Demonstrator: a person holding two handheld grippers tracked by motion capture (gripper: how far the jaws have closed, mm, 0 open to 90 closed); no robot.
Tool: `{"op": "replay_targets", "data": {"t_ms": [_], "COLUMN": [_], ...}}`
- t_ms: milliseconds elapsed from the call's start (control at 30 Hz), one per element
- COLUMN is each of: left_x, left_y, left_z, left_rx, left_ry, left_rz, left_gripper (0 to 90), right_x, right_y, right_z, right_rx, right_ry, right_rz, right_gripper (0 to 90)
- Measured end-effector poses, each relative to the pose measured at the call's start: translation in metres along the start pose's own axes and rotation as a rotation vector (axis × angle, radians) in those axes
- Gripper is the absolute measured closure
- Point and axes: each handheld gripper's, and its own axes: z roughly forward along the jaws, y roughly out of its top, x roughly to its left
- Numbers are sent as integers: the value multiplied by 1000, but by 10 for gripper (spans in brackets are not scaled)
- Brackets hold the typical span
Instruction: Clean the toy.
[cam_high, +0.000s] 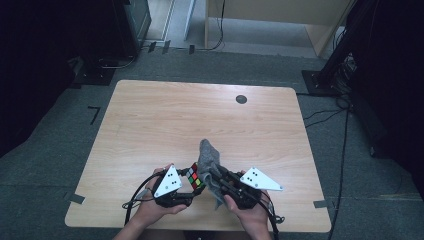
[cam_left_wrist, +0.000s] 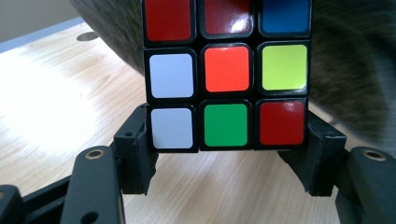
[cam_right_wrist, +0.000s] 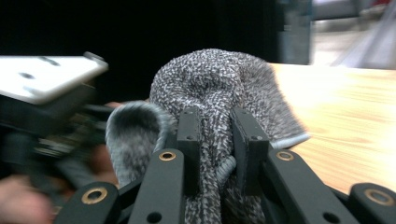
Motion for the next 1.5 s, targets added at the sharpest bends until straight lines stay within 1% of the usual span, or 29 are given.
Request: {"op": "replay_targets", "data": {"t_ms": [33,67,133,167,200,233,267,300,333,367,400,433,467,500,533,633,667,700,733,833,933,1000,1067,1133,1267,1333,1433,1500], "left_x": [-1,-1,-1,0,1,4,8,12,17,22,25,27,28,28,28,27,28,29,30,33,33,33,33,33,34,35,36,36], "left_y": [0,0,1,2,2,2,2,2,2,2,1,1,1,2,2,2,2,2,2,2,2,2,2,2,2,2,1,1], "left_z": [0,0,-1,-2,-3,-4,-8,-11,-14,-17,-20,-22,-24,-25,-25,-26,-27,-28,-30,-33,-32,-32,-32,-32,-33,-34,-35,-34], "left_rx": [-2,-5,-13,-14,-14,-21,-37,-50,-74,-101,-127,-147,-165,-173,-181,-197,-201,-208,-218,-250,-253,-245,-243,-246,-260,-270,-279,-282], "left_ry": [-1,-3,-3,3,11,17,20,17,6,-15,-38,-53,-64,-72,-79,-92,-94,-96,-98,-115,-118,-112,-111,-113,-105,-108,-120,-120], "left_rz": [-1,1,1,4,4,-4,-28,-47,-82,-115,-140,-153,-157,-156,-156,-168,-171,-177,-184,-212,-221,-218,-220,-229,-237,-243,-259,-260], "left_gripper": [342,342,342,342,342,341,342,341,341,341,341,341,342,341,341,341,341,341,341,340,341,341,341,341,342,342,342,341], "right_x": [6,10,13,9,4,-2,-9,-17,-21,-24,-26,-26,-26,-25,-24,-23,-24,-26,-27,-29,-29,-29,-29,-28,-29,-28,-27,-27], "right_y": [2,4,5,5,4,3,1,0,0,0,1,2,2,2,2,-4,-5,-7,-8,-13,-14,-14,-14,-16,-20,-22,-22,-22], "right_z": [1,1,1,1,0,-1,-2,-5,-6,-8,-8,-8,-7,-6,-5,0,1,2,3,6,7,7,7,8,11,12,12,12], "right_rx": [-9,-11,-7,-11,-4,4,12,5,-5,-19,-35,-58,-79,-92,-95,-86,-86,-84,-80,-62,-62,-61,-54,-52,-35,-20,-16,-10], "right_ry": [39,52,47,45,25,-12,-53,-79,-84,-84,-70,-34,11,50,66,92,99,107,112,102,100,95,88,87,89,88,90,93], "right_rz": [-1,-27,-49,-42,-21,-15,-10,10,25,31,29,26,31,26,18,-5,0,19,28,34,54,50,37,40,52,46,46,45], "right_gripper": [759,759,760,760,763,765,766,766,770,775,778,779,779,779,779,780,780,779,778,776,774,773,773,771,771,772,774,776]}}
